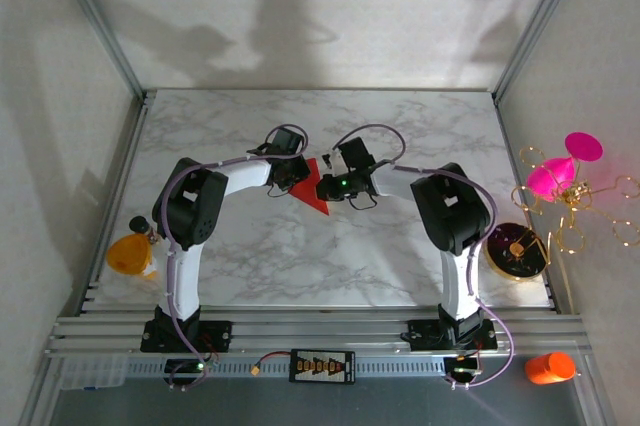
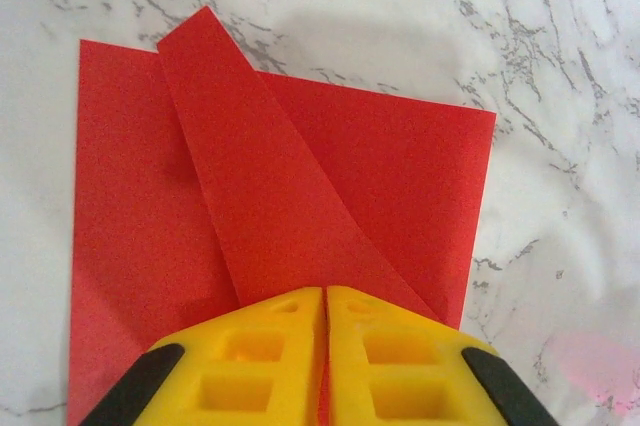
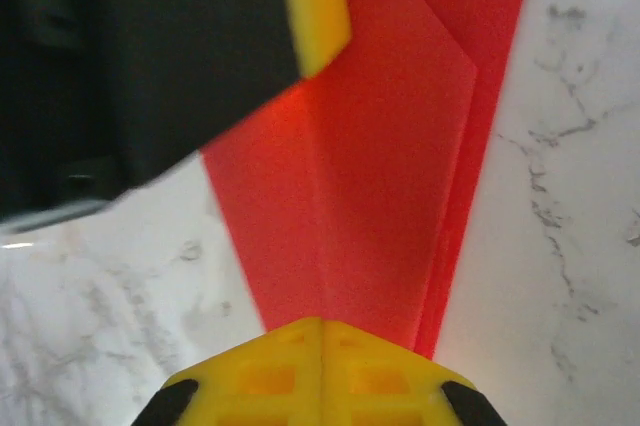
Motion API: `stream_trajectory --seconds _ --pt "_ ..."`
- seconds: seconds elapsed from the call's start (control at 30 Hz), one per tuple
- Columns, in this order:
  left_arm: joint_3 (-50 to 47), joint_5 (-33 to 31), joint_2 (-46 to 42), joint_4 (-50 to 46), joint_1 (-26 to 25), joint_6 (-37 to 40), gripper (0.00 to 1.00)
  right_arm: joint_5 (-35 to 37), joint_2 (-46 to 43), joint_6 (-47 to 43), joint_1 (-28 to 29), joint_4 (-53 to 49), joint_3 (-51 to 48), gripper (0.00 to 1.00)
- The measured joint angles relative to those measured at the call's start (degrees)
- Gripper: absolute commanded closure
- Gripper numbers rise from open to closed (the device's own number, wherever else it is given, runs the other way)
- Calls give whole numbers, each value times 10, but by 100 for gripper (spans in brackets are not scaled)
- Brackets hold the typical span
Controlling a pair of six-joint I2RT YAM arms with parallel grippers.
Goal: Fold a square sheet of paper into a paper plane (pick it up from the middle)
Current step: Fourth fold the wing at the center of the table.
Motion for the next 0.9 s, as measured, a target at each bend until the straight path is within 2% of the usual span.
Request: stream_trajectory --seconds 0.3,0.47,0.7,0.83,0.9 --pt "9 7 0 -8 1 35 81 8 4 -13 0 0 -6 100" --pt "17 33 5 -10 11 61 75 16 -6 -16 2 24 -28 100" --pt "31 108 20 1 56 90 72 18 -10 -18 2 40 -40 100" --pt "60 101 37 0 96 106 70 19 -11 -18 2 43 -42 100" --pt "80 73 46 -6 116 116 70 19 -14 -18 2 38 -43 100"
